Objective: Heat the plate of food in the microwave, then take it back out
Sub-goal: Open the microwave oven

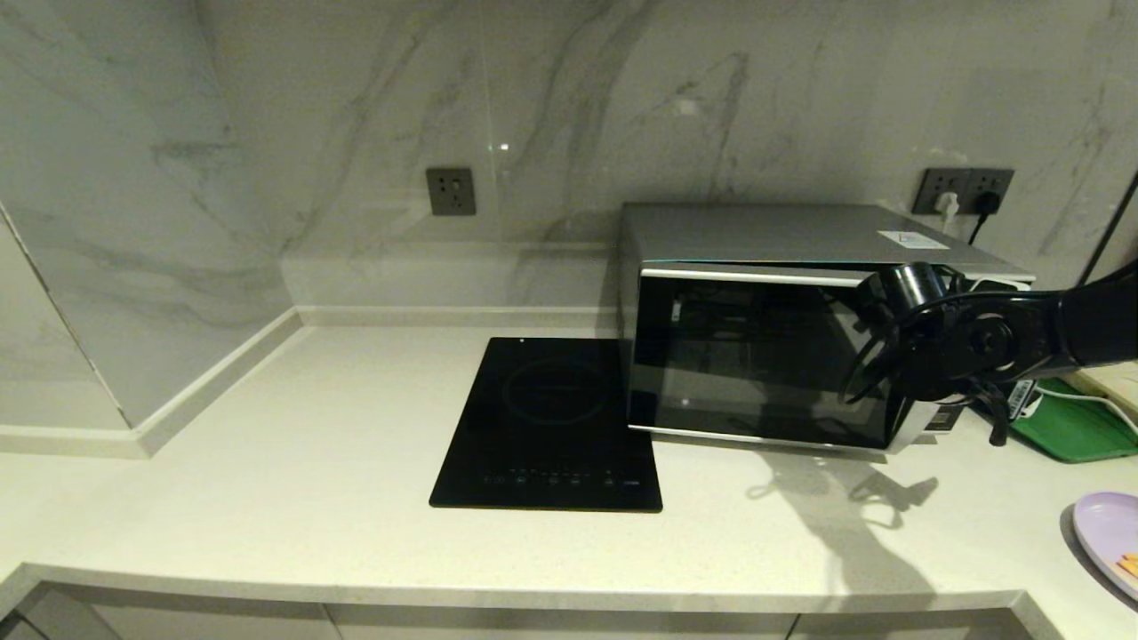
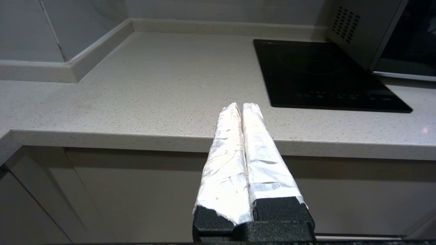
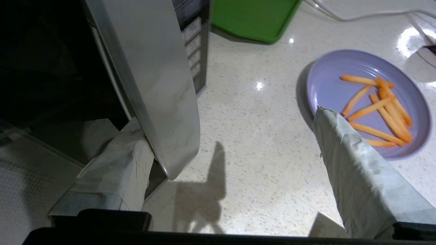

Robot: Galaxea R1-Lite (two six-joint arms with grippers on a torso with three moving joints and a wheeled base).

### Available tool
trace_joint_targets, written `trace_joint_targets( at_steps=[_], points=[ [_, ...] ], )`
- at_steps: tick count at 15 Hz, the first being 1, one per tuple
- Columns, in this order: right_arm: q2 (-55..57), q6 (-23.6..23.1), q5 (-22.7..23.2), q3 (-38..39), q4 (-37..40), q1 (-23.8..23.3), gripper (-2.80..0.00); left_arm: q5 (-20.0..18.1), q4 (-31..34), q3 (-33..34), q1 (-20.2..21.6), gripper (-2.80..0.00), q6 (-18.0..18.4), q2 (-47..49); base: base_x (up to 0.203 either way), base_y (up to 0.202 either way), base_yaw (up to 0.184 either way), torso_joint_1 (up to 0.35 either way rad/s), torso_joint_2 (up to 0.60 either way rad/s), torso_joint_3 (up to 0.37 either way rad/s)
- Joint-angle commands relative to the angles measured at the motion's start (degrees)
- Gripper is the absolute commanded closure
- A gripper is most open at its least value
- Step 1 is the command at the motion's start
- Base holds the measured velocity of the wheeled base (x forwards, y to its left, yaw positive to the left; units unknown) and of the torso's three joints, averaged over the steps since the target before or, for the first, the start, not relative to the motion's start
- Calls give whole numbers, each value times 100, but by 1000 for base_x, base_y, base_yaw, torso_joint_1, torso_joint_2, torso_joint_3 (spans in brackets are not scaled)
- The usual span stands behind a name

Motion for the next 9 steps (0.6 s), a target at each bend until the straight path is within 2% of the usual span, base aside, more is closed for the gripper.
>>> trace_joint_targets(
  at_steps=[1, 5, 8, 9],
  points=[
    [-223, 76, -37, 216, -15, 3, -280, 0, -1, 1, 6, 0, -4, -9, 0, 0, 0, 0, 0, 0],
    [-382, -38, 116, 276, -21, 297, -280, 0, -1, 1, 6, 0, -4, -1, 0, 0, 0, 0, 0, 0],
    [-857, -296, 563, 296, -20, 889, -280, 0, -1, 1, 6, 0, -4, 0, 0, 0, 0, 0, 0, 0],
    [-1109, -410, 693, 321, -17, 1180, 0, 0, -1, 1, 6, 0, -4, -5, 0, 0, 0, 0, 0, 0]
  ],
)
